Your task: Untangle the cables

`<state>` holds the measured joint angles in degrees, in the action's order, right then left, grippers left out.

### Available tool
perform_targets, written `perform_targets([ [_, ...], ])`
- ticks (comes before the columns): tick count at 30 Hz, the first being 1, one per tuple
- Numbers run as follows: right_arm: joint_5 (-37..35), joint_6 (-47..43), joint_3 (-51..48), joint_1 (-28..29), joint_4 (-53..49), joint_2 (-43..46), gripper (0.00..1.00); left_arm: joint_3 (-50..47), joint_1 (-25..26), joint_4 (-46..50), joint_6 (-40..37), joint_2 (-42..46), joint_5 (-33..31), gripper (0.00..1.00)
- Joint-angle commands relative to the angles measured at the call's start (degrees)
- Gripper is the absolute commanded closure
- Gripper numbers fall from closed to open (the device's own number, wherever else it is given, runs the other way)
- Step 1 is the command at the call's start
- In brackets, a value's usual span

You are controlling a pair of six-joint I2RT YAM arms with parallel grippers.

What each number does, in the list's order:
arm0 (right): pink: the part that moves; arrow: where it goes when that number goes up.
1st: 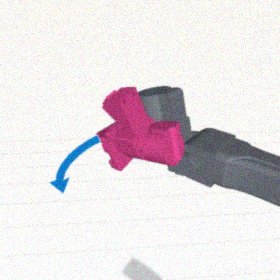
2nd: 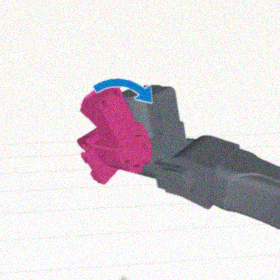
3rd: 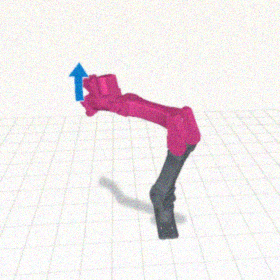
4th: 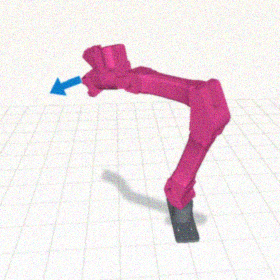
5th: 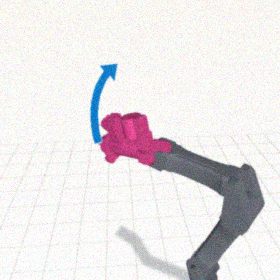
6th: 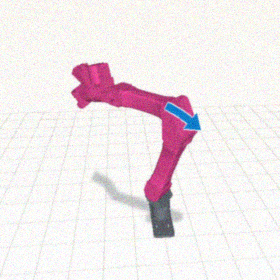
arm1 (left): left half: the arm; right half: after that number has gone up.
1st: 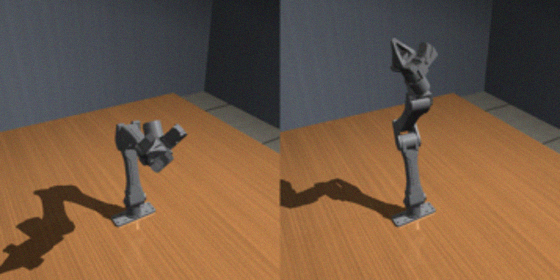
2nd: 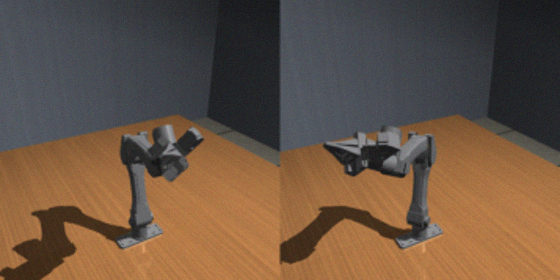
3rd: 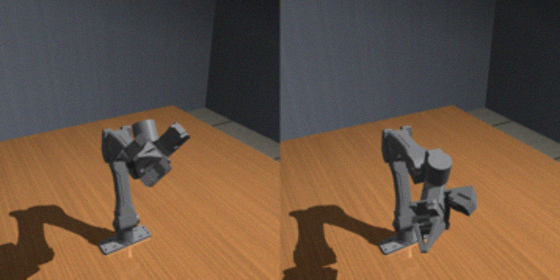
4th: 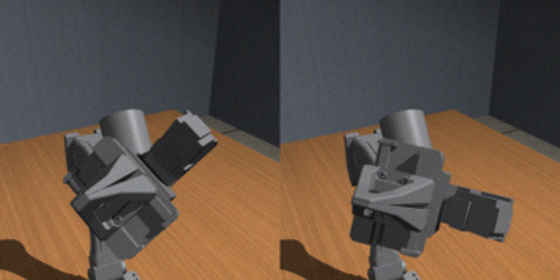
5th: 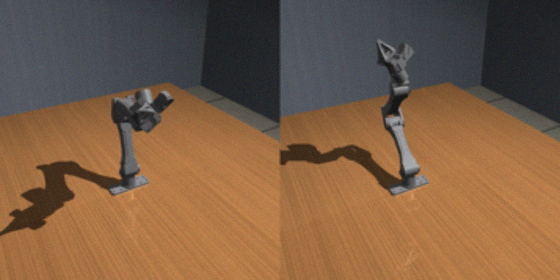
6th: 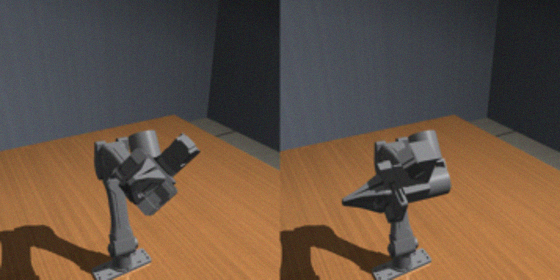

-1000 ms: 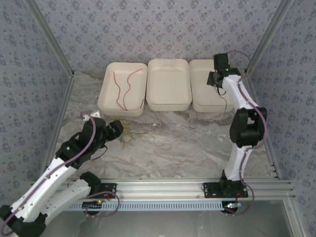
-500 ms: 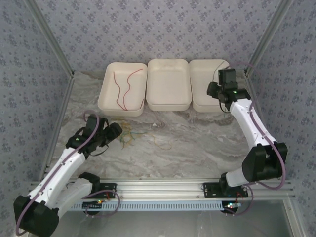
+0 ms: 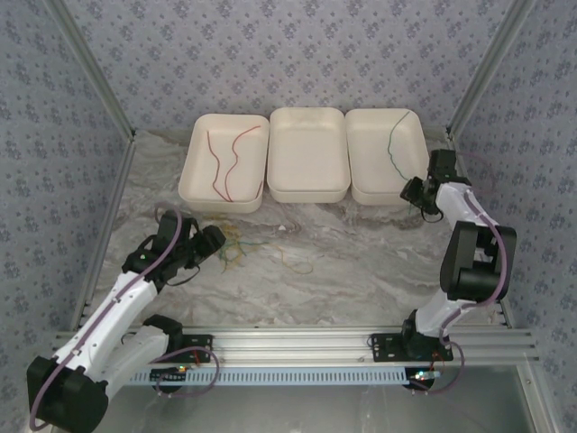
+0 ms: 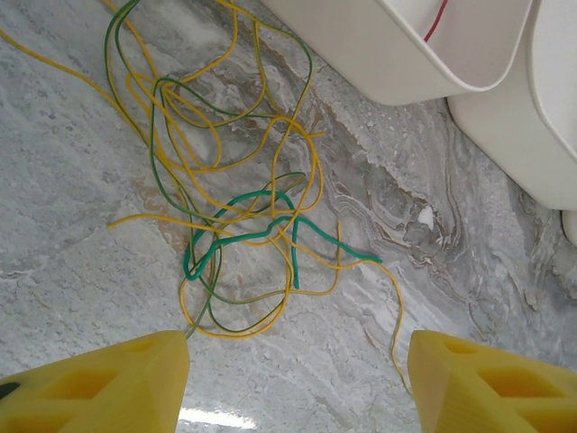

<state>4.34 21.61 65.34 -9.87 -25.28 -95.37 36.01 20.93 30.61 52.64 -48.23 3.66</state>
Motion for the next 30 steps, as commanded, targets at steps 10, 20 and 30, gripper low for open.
perform_targets([
  [10, 6.9, 0.0, 1.3, -1.7, 4.0, -4.5, 0.78, 0.7, -0.4, -1.5, 0.0, 1.0, 1.7, 0.35],
  [20, 4.4, -0.2, 1.0, 0.7, 2.9, 0.5, 1.00, 0.3, -0.4, -1.9, 0.0, 1.3, 1.8, 0.36],
  [30, 8.2, 5.8, 7.5, 3.9, 0.5, 1.2, 1.00, 0.5, -0.4, -1.7, 0.3, 1.8, 2.0, 0.37],
])
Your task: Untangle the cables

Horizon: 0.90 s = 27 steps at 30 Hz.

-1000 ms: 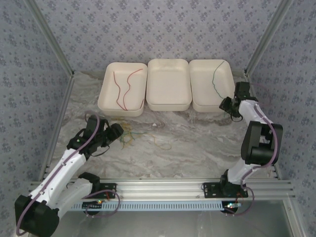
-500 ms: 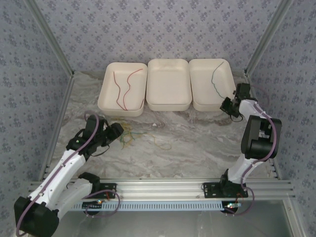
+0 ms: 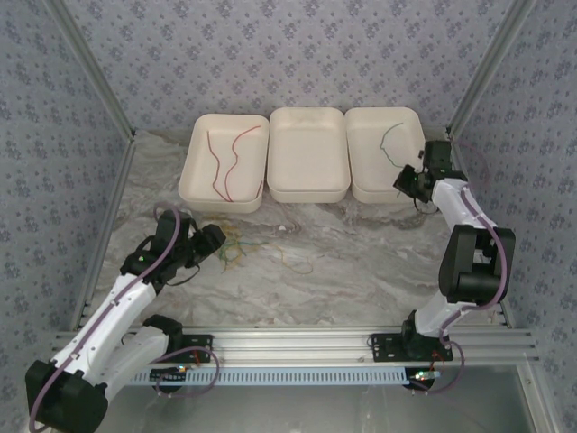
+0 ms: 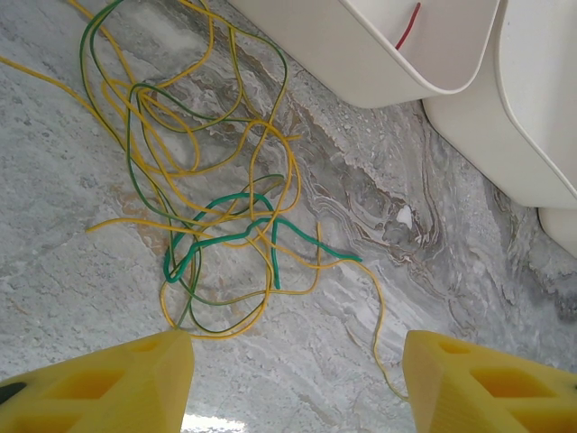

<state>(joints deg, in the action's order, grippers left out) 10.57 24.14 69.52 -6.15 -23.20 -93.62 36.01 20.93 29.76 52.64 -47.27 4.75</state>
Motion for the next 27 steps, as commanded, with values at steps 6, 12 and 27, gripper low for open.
perform_targets([
  [6, 5.0, 9.0, 11.6, 2.0, -2.0, -10.1, 1.00, 0.5, -0.4, 0.0, 0.4, 1.9, 1.0, 0.37],
  [12, 4.5, 13.0, 17.8, 4.7, -2.8, -17.6, 1.00, 1.2, -0.4, 1.1, -0.1, 2.4, 0.8, 0.37],
  [27, -1.9, 9.6, 22.8, 6.1, -8.9, -21.1, 0.61, 1.1, -0.4, 1.0, 0.0, 3.0, 1.0, 0.36],
])
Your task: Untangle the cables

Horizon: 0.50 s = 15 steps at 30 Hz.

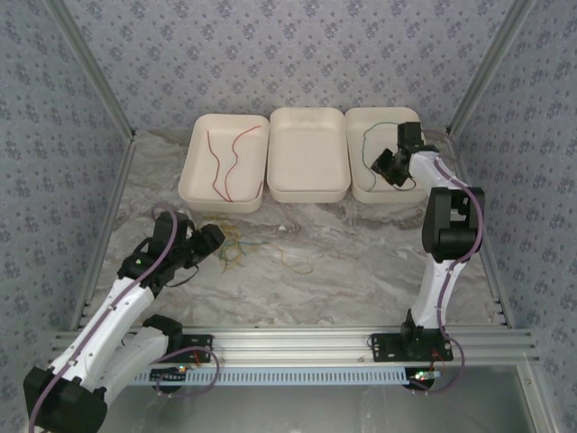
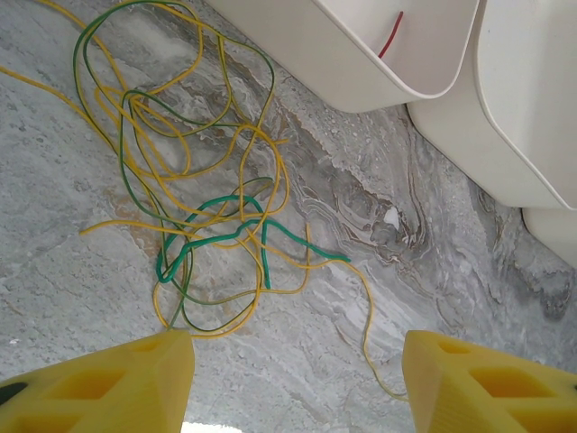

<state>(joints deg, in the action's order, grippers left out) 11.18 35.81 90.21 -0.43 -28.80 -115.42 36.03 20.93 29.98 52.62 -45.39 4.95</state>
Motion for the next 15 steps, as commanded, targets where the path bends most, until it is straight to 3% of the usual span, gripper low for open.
perform_targets([
  [1, -2.6, -2.4, 2.4, 0.3, -3.9, 0.8, 0.60, 1.1, -0.4, 0.7, 0.1, 1.2, 0.8, 0.36],
  [9, -6.3, -4.8, -0.8, 1.6, -1.9, 9.6, 0.58, 2.0, -0.6, 2.4, -0.9, 2.1, -0.2, 0.35],
  [15, -9.1, -10.8, -11.1, 11.5, 4.1, 25.7, 0.53, 3.4, -6.6, 5.7, -4.2, 0.0, 1.6, 0.28],
])
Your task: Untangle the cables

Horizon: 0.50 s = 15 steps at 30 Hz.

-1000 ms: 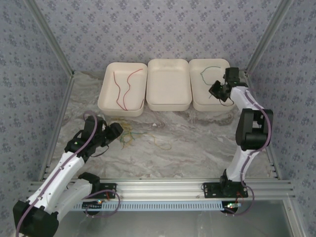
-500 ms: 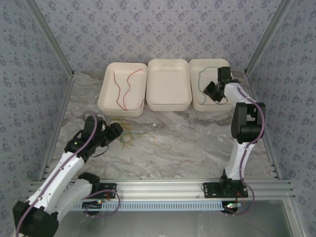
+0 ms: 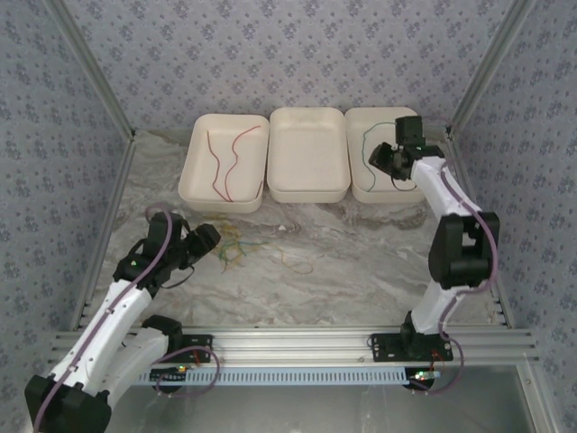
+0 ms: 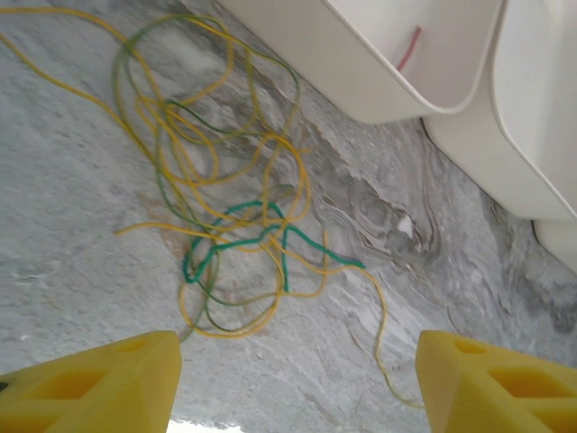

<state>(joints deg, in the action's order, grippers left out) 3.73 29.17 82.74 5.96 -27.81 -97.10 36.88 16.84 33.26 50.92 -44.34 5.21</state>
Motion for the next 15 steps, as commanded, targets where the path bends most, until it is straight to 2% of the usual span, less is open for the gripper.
perform_targets([
  [1, -1.7, -4.6, -6.1, 8.2, 4.3, 10.1, 0.51, 2.7, -3.9, 2.3, -3.1, -2.1, 2.1, 0.27],
  [6, -4.5, -1.8, -19.6, 26.6, 9.9, 18.0, 0.50, 2.9, -7.8, -1.1, -3.6, -8.4, 3.6, 0.24],
  [10, -6.8, 2.9, -25.0, 40.0, 15.5, 16.5, 0.49, 1.8, -7.8, -6.5, -3.0, -15.8, 3.2, 0.25],
  [15, -7.1, 8.0, -25.9, 48.7, 18.8, 11.5, 0.49, -2.0, -7.8, -16.6, -0.7, -24.5, 4.0, 0.33],
])
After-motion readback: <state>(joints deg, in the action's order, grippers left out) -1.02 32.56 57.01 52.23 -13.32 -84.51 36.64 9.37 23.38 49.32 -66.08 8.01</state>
